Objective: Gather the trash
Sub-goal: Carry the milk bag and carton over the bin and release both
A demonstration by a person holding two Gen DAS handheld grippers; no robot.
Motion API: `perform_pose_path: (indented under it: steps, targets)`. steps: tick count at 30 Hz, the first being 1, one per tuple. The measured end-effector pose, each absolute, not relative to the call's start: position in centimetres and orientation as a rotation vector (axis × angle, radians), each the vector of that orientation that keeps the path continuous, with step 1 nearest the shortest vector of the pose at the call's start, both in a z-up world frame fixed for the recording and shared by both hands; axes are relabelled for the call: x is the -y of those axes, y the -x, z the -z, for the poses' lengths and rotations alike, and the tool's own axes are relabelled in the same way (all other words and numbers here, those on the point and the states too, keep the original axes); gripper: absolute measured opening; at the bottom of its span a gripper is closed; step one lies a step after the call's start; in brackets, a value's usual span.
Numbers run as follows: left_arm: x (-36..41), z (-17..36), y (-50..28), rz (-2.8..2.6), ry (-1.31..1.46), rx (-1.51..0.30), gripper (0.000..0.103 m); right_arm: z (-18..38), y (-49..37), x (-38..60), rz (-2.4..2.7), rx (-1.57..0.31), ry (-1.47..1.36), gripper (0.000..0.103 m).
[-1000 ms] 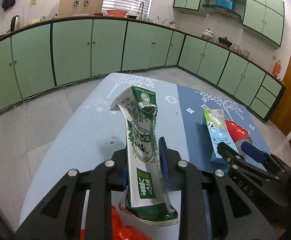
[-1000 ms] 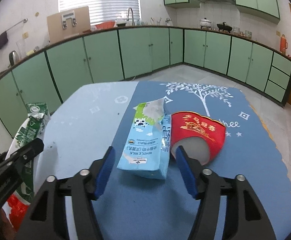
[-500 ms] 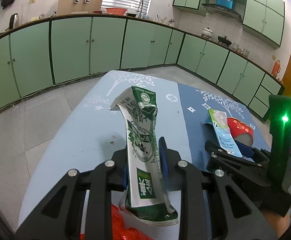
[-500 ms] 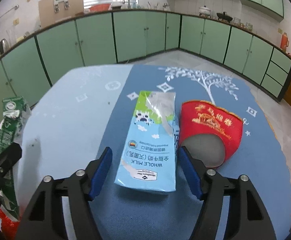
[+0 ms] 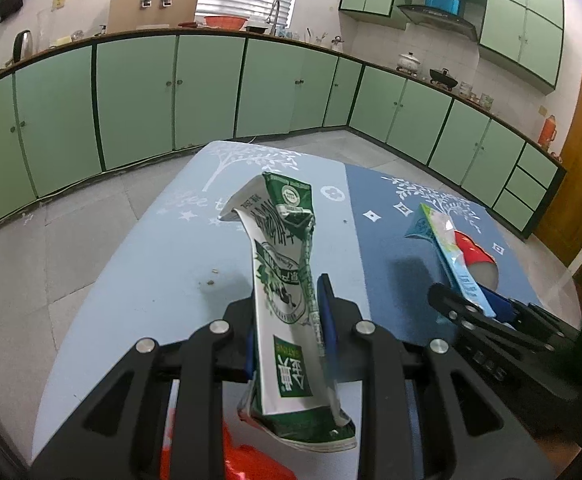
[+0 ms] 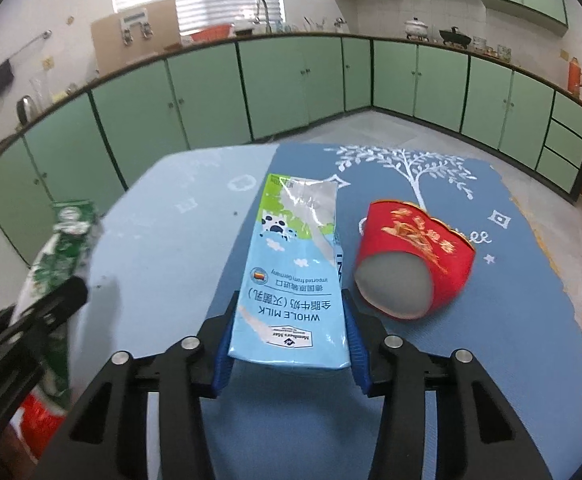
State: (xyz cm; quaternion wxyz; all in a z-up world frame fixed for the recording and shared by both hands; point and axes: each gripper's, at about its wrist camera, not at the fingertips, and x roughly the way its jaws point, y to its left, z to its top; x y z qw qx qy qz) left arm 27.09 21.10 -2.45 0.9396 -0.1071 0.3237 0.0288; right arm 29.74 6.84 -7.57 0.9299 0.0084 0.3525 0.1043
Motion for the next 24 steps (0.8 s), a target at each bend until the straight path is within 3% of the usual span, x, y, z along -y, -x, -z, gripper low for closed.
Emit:
perform_pose_path:
  steps: [12,24]
  targets:
    - [-16.1,1.3,-26.6,0.043,0.18,-0.641,0.024,4.0,-24.8,-1.0,-0.199,-0.625,-0.082,0.047]
    - [-4.9,1.2,-25.5,0.258,0.116,-0.643,0.024,3.6,-20.4,9.3,-0.053,-0.604,-0.138,0.047]
